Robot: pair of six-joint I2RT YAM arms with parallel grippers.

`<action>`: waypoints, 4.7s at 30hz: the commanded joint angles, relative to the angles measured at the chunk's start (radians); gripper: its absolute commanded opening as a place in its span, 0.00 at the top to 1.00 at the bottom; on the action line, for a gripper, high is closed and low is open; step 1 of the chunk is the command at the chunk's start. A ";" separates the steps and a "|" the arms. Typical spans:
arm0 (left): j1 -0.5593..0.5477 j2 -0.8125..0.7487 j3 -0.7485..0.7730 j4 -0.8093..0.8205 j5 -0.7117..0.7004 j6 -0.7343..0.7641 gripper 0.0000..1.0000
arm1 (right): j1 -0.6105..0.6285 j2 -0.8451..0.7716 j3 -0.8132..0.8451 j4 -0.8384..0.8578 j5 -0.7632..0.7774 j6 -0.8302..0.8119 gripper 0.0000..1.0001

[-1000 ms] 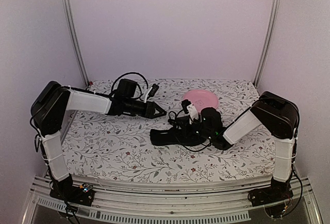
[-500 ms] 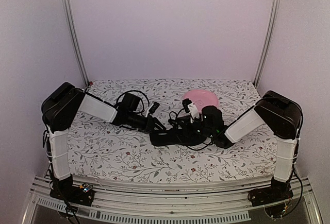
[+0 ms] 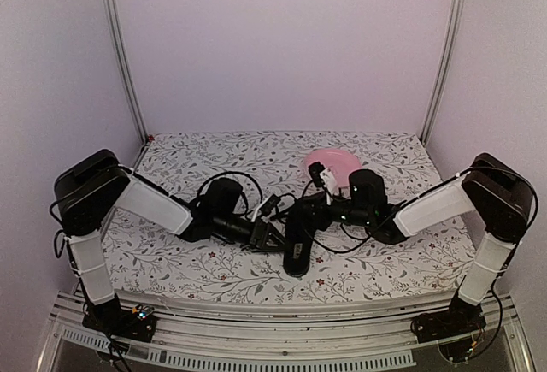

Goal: Tie the shoes

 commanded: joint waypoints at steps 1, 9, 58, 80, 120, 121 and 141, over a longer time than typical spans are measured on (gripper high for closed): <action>0.017 -0.149 -0.061 0.074 -0.089 -0.021 0.60 | -0.003 -0.111 -0.061 -0.080 -0.084 0.004 0.98; 0.112 -0.178 -0.036 0.001 -0.207 0.232 0.52 | -0.003 -0.115 -0.063 -0.089 -0.110 -0.026 0.98; 0.119 -0.001 0.193 -0.084 -0.041 0.278 1.00 | 0.028 -0.029 0.023 0.086 -0.077 -0.105 0.98; 0.120 -0.015 0.230 -0.139 -0.053 0.239 1.00 | 0.091 0.053 -0.031 -0.050 0.062 -0.251 0.98; -0.016 -0.031 0.002 0.098 -0.088 0.000 0.94 | 0.098 0.211 -0.041 0.520 0.283 0.077 0.98; -0.014 -0.044 -0.004 0.088 -0.101 0.008 0.91 | 0.099 0.212 -0.051 0.542 0.280 0.074 0.98; 0.106 -0.202 0.093 -0.098 -0.227 0.093 0.51 | 0.098 0.261 -0.084 0.624 0.257 0.047 0.98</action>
